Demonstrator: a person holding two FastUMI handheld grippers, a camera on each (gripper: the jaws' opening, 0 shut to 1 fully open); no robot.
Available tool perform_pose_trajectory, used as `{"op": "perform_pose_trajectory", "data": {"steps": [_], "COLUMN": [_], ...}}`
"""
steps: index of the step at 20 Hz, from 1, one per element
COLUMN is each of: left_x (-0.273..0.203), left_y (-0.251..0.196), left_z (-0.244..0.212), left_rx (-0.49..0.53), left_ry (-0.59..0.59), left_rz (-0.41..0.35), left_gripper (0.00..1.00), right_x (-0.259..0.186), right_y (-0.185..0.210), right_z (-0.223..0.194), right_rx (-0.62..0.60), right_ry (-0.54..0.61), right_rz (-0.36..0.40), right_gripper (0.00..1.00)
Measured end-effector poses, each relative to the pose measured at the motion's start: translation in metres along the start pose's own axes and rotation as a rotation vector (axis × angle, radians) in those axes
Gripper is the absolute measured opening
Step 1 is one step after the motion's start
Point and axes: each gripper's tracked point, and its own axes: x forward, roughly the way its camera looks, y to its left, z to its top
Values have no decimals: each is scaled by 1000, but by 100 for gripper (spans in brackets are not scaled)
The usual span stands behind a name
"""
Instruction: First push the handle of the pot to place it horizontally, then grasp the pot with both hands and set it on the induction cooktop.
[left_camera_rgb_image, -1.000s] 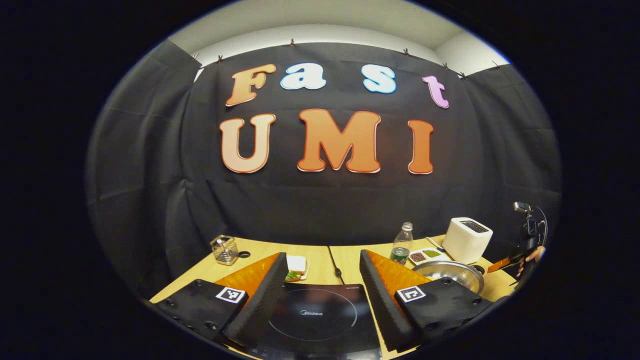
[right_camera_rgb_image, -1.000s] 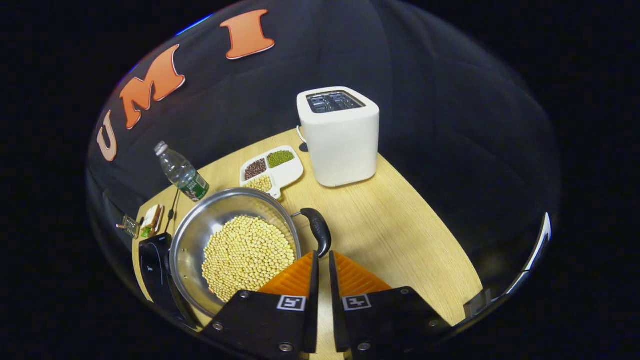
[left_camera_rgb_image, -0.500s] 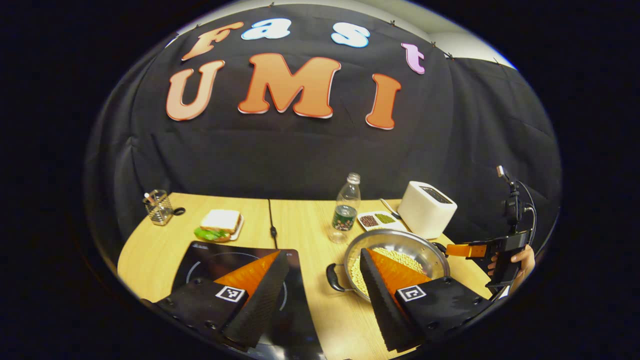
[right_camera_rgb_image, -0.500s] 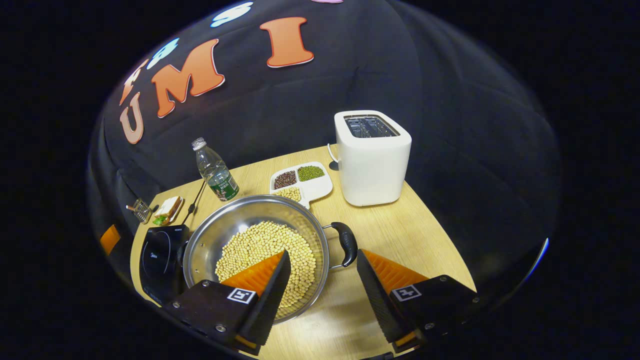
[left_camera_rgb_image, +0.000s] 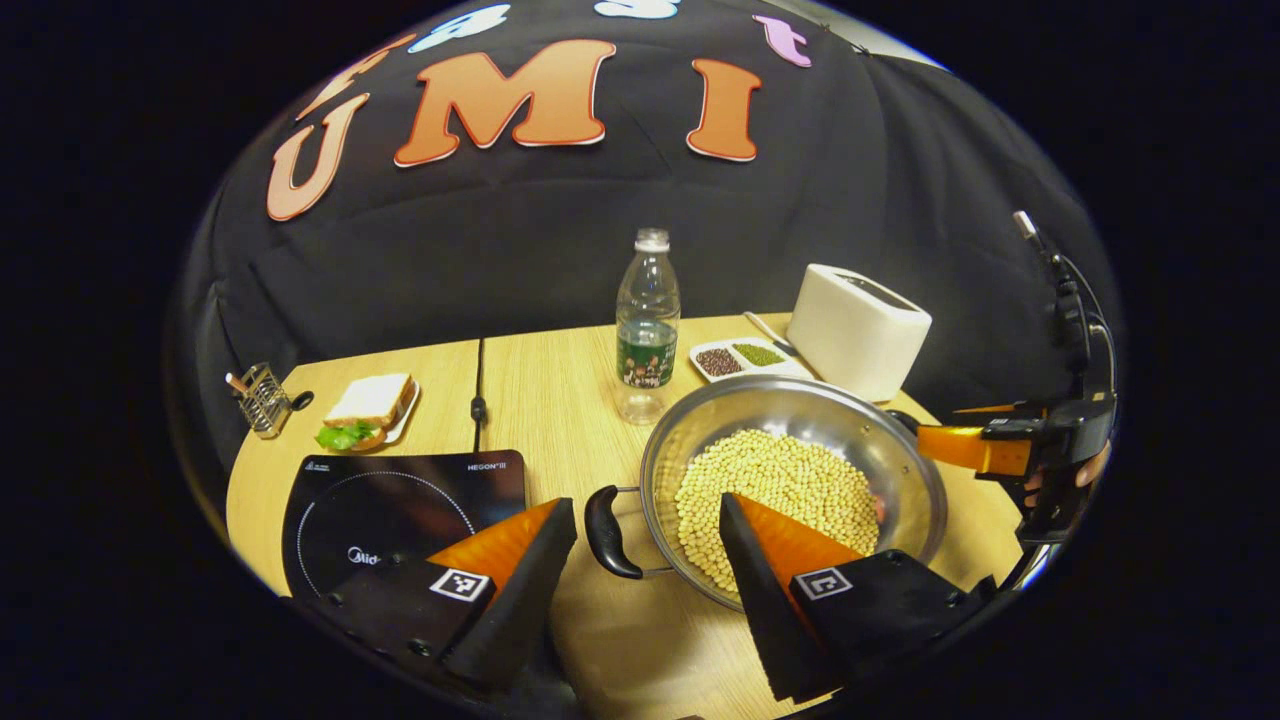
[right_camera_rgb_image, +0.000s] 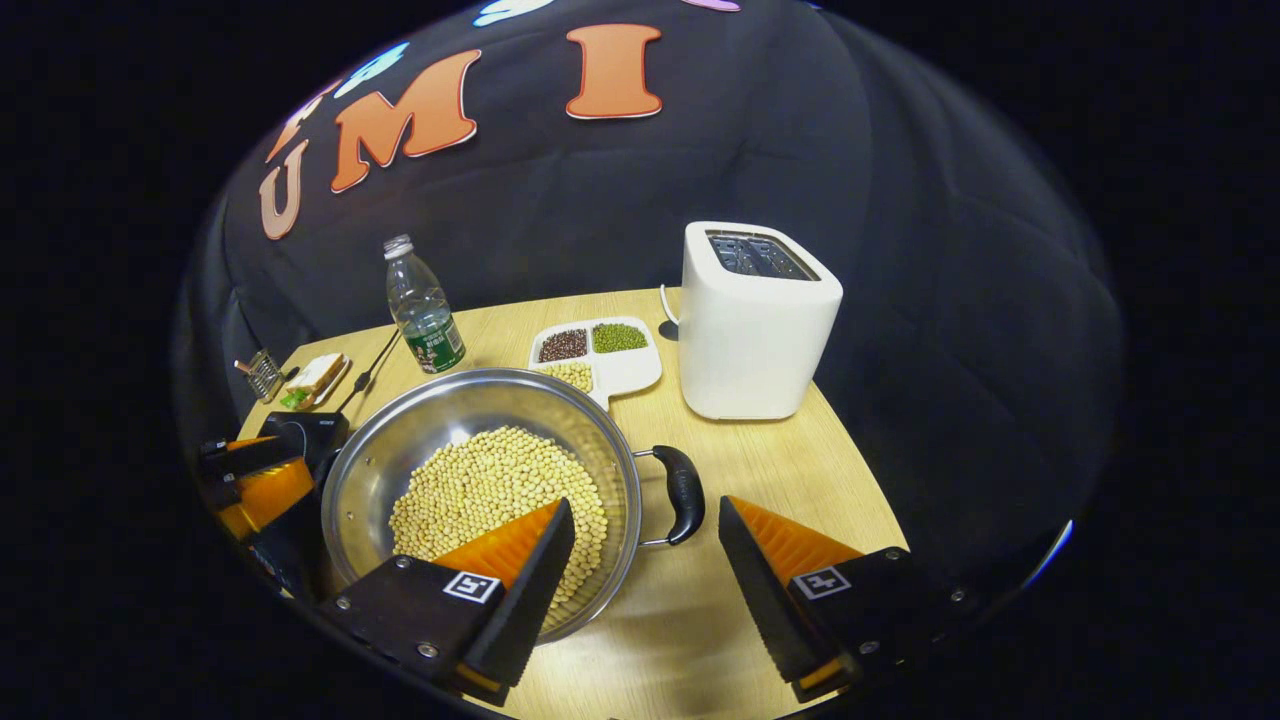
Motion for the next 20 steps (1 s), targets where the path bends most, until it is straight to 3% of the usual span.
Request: {"op": "perform_pose_trajectory", "data": {"steps": [8, 19, 20], "left_x": [46, 81, 84], "left_y": [2, 2, 1], "left_z": [-22, -28, -30], "left_rx": [-67, -64, -68], "left_ry": [75, 57, 67], "left_rz": [75, 56, 52], "left_gripper": [95, 95, 92], "right_x": [26, 46, 45], "right_y": [-1, -2, -3], "right_z": [-8, -15, -15], "right_rx": [-55, -174, -175], "right_ry": [30, 37, 35], "right_rz": [-47, -104, -105], "right_gripper": [91, 92, 92]}}
